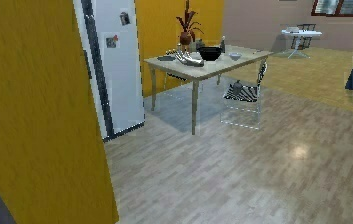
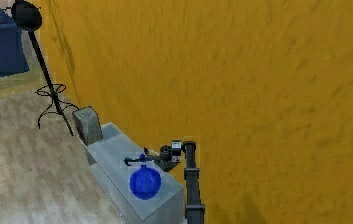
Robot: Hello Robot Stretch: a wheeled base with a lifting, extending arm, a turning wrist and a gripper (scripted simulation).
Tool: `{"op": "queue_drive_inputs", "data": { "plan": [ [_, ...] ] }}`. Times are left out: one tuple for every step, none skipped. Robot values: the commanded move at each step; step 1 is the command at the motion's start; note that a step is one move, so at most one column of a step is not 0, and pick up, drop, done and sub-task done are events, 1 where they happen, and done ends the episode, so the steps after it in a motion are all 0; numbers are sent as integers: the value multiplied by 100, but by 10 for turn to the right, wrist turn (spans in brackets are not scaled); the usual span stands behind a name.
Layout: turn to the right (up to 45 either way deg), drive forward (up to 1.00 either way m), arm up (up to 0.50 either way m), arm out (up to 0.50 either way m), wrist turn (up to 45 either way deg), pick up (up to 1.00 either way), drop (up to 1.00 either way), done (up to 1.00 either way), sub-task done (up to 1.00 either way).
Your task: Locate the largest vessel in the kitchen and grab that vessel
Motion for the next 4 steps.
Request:
{"op": "queue_drive_inputs", "data": {
  "plan": [
    [0, 0, 0, 0, 90, 0, 0, 0, 0],
    [0, 0, -30, 0, 0, 0, 0, 0, 0],
    [0, 0, 0, 0, 0, 100, 0, 0, 0],
    [0, 0, 10, 0, 0, 0, 0, 0, 0]
  ]
}}
